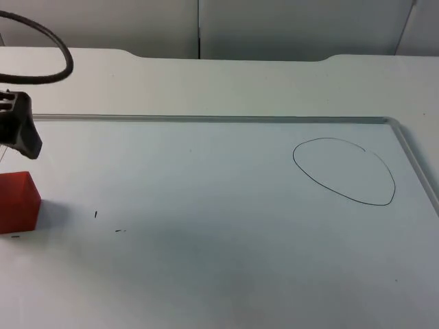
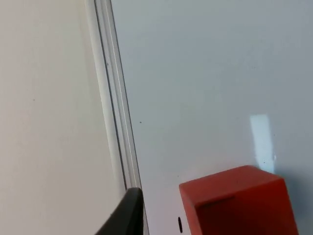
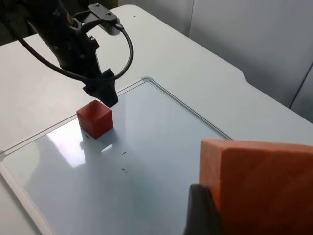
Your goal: Pick up one cube with the left hand and another cube with the right hand. First place the cube in the right hand at the target position, then stack the cube in the left hand on top.
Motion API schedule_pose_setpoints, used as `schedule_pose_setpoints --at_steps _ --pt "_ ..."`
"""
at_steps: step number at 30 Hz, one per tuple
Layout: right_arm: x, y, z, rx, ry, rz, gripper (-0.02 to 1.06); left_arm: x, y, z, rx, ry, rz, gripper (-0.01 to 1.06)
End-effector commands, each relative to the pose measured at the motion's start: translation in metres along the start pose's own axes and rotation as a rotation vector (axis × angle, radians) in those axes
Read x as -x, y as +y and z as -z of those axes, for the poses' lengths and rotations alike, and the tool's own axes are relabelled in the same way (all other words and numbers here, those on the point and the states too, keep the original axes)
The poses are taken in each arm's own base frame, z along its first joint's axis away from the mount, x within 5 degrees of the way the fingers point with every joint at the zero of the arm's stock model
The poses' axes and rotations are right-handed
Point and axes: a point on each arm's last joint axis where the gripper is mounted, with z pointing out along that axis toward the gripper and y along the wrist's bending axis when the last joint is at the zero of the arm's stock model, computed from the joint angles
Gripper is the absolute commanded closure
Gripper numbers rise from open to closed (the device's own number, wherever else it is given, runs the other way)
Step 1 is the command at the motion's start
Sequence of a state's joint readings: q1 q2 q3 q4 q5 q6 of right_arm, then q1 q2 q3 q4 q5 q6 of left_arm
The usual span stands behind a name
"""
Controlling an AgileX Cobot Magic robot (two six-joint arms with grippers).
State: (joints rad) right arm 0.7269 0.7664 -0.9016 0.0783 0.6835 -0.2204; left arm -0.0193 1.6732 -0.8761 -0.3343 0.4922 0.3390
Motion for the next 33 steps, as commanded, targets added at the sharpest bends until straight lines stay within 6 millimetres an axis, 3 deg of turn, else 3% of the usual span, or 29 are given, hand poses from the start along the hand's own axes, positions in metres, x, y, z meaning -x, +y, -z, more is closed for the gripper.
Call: schedule_pose_setpoints --at_steps 1,5,20,33 --pt "0.002 0.000 0.002 0.000 -0.028 0.004 1.05 0.001 0.001 -0.007 -0.002 0.011 0.016 0.01" --pt "0.002 0.000 0.002 -0.001 -0.030 0.004 1.05 -0.004 0.003 -0.022 -0.009 0.067 0.031 0.01" --pt "0.003 0.000 0.002 -0.001 -0.032 0.013 1.05 -0.012 0.006 -0.047 -0.013 0.137 0.057 0.01" --pt "0.003 0.000 0.002 -0.001 -0.032 0.019 1.05 -0.013 0.006 -0.052 -0.009 0.140 0.056 0.01"
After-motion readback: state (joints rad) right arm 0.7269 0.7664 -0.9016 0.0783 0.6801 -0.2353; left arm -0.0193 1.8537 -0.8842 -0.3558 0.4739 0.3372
